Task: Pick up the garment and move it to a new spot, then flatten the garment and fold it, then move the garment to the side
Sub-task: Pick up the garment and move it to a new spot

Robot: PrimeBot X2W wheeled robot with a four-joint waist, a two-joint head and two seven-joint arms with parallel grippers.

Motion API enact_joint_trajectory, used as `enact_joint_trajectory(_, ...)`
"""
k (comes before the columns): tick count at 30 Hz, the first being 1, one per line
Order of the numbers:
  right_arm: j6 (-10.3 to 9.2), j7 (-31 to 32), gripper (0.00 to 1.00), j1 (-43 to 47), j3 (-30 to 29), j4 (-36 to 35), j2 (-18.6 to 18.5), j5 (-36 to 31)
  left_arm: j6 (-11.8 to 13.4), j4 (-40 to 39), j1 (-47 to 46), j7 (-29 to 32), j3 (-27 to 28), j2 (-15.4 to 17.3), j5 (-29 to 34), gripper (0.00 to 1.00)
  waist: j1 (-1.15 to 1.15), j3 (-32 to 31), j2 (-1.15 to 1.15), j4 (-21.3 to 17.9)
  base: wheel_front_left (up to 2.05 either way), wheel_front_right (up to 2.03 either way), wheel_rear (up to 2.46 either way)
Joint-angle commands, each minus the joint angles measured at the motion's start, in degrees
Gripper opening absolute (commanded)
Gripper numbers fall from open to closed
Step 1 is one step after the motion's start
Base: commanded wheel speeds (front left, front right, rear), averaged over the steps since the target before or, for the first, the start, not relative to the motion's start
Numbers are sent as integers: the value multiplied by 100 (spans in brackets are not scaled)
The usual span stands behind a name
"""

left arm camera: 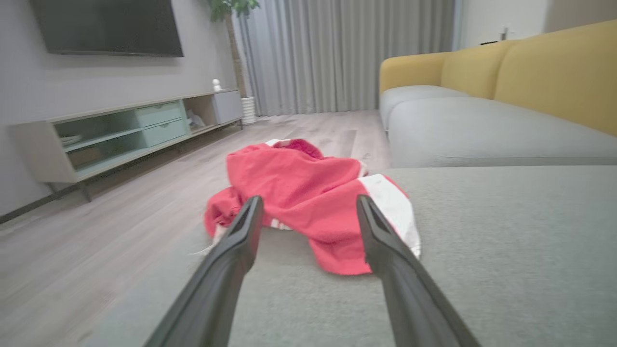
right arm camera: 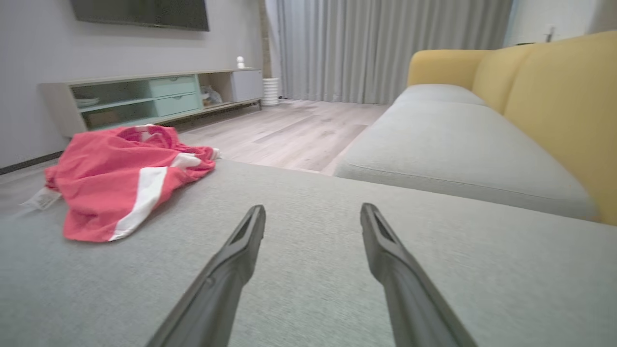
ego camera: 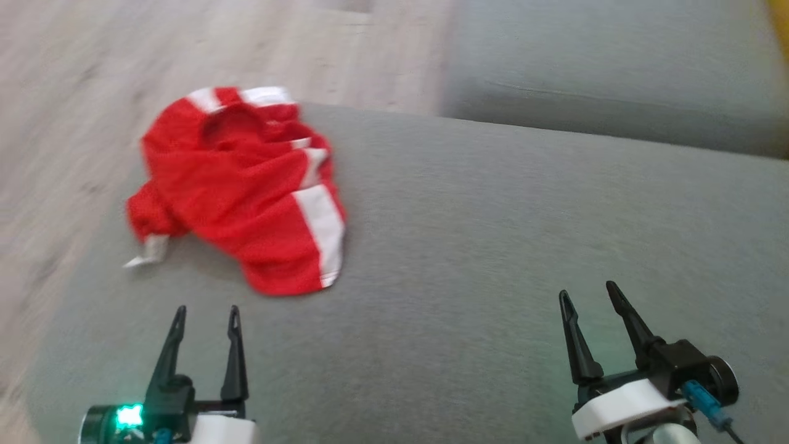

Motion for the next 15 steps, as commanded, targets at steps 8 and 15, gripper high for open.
enact_joint_trajectory(8, 43, -62, 100, -189, 136, -173, -54, 71, 115, -340, 35, -55, 448, 88, -15, 100, 0, 102, 0, 1260, 0, 0, 0)
enact_joint_trajectory(15, 43, -62, 100, -273, 104, -242, -54, -75, 122, -520, -188, -55, 711, 235, 1, 100, 0, 428, 0, 1374, 0, 0, 0)
